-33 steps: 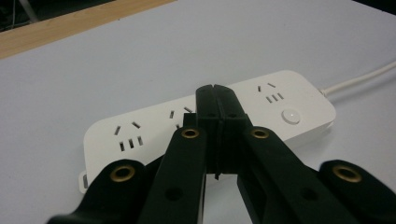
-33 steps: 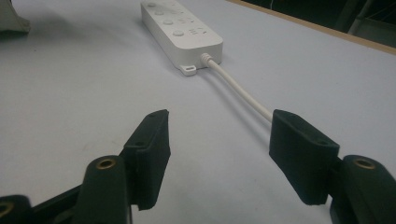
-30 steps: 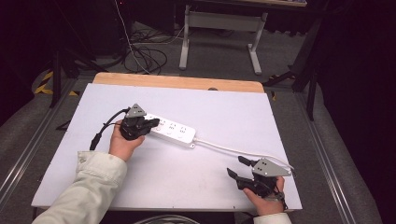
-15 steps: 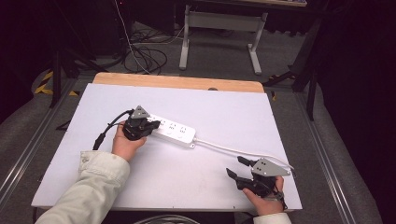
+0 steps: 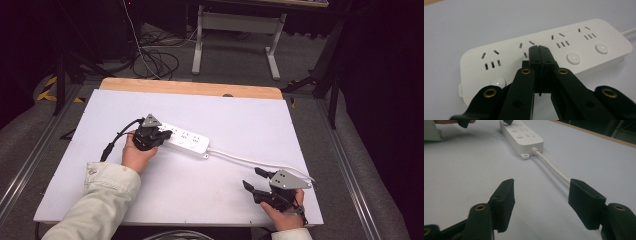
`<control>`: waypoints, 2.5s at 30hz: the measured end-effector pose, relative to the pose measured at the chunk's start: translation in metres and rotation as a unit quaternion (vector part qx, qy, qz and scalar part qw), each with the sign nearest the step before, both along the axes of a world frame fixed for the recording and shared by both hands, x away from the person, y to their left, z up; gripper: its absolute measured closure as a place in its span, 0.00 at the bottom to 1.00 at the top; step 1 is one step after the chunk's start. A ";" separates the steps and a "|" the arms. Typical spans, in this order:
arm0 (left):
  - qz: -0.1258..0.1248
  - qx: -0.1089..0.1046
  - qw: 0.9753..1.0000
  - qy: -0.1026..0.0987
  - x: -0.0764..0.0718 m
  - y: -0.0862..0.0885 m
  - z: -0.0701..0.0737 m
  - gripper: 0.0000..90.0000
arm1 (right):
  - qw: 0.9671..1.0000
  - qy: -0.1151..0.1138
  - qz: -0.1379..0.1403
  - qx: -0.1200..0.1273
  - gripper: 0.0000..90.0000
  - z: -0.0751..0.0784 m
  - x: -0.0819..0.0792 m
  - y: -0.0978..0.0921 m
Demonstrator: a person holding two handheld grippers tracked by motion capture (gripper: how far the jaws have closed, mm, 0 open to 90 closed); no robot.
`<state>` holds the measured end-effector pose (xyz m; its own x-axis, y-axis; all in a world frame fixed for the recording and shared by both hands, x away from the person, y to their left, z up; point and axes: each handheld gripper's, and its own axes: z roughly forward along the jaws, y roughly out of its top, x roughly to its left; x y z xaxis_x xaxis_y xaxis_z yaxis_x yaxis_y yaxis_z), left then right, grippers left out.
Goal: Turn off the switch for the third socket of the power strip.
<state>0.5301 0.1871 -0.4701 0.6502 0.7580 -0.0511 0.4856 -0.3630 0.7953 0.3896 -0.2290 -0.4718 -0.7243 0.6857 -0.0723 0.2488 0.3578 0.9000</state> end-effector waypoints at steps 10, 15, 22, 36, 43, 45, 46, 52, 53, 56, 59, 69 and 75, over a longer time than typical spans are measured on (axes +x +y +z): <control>0.008 0.006 1.000 0.007 -0.001 -0.002 0.000 1.00 | 1.000 -0.001 0.001 -0.001 0.42 0.000 0.000 0.000; 0.013 0.009 1.000 0.012 -0.001 -0.003 0.000 1.00 | 1.000 0.000 0.001 -0.001 0.42 0.000 0.000 0.000; 0.017 0.022 1.000 0.002 -0.002 -0.005 0.000 1.00 | 1.000 -0.001 0.003 -0.003 0.42 0.000 0.000 0.000; 0.023 0.036 0.999 -0.006 -0.005 -0.009 0.000 1.00 | 1.000 0.002 0.002 -0.005 0.42 -0.001 0.000 0.001; 0.025 0.043 0.999 -0.009 -0.006 -0.011 0.000 1.00 | 1.000 0.002 0.003 -0.006 0.42 -0.001 0.000 0.000; 0.026 0.049 0.998 -0.016 -0.007 -0.012 0.000 1.00 | 1.000 0.003 0.003 -0.007 0.42 -0.001 0.000 0.001; 0.027 0.050 0.998 -0.015 -0.007 -0.012 0.001 1.00 | 1.000 0.003 0.003 -0.006 0.42 -0.001 0.000 0.001; 0.024 0.049 0.998 -0.010 -0.005 -0.011 0.002 1.00 | 1.000 0.003 0.002 -0.007 0.42 -0.001 -0.001 0.001; 0.027 0.055 0.998 -0.014 -0.005 -0.012 0.002 1.00 | 1.000 0.003 0.002 -0.007 0.42 -0.001 -0.001 0.001; 0.023 0.074 0.997 -0.021 -0.007 -0.016 0.002 1.00 | 1.000 0.004 0.003 -0.007 0.42 -0.001 -0.001 0.001; 0.023 0.076 0.997 -0.021 -0.007 -0.016 0.003 1.00 | 1.000 0.005 0.004 -0.007 0.42 -0.002 -0.001 0.001; 0.021 0.071 0.997 -0.012 -0.006 -0.015 0.003 1.00 | 1.000 0.008 0.004 -0.007 0.41 -0.002 -0.001 0.001; 0.030 0.071 0.997 -0.001 -0.006 -0.014 0.009 1.00 | 1.000 0.008 0.001 -0.006 0.41 -0.002 0.000 0.001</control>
<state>0.5244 0.1736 -0.4612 0.6027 0.7956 0.0616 0.5087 -0.4425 0.7385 0.3892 -0.2280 -0.4741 -0.7264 0.6839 -0.0686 0.2624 0.3682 0.8919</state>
